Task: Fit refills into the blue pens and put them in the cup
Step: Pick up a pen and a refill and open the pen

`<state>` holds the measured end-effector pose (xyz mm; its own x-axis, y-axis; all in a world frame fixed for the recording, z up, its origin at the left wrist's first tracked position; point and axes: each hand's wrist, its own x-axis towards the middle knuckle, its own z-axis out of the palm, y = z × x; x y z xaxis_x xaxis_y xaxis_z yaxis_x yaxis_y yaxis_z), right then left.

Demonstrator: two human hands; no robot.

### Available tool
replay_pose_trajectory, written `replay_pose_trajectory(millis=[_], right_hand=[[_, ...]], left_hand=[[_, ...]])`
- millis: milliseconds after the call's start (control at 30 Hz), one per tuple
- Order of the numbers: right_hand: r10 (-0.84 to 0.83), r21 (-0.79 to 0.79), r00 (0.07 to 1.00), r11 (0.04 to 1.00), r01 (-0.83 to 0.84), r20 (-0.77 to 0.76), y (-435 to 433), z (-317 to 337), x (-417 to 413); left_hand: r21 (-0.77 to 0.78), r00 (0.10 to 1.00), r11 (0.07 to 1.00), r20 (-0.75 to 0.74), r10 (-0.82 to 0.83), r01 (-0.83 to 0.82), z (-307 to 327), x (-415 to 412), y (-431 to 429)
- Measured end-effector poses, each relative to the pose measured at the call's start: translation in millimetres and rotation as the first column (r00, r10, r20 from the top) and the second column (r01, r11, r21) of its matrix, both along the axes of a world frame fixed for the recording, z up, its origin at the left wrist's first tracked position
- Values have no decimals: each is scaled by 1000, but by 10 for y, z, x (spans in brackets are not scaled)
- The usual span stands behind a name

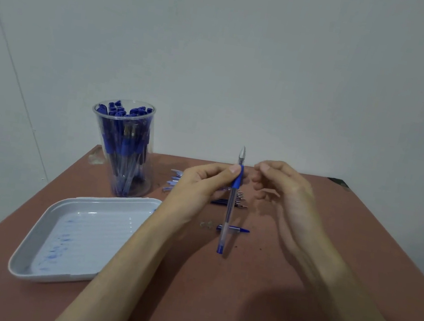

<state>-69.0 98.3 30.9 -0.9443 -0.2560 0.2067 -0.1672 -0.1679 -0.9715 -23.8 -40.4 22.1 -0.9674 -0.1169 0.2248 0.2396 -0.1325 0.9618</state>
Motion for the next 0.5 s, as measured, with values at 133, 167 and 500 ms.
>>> replay_pose_trajectory(millis=[133,167,500], right_hand=[[92,-18,996,996,-93,-20,59,30,8],[125,-32,992,992,-126,-11,61,43,30],[170,-55,984,984,-167,50,56,17,31]], left_hand=[[-13,994,994,38,-106,107,-29,27,68],[-36,992,992,45,-119,120,-31,35,76],[-98,992,988,52,-113,118,-16,55,62]])
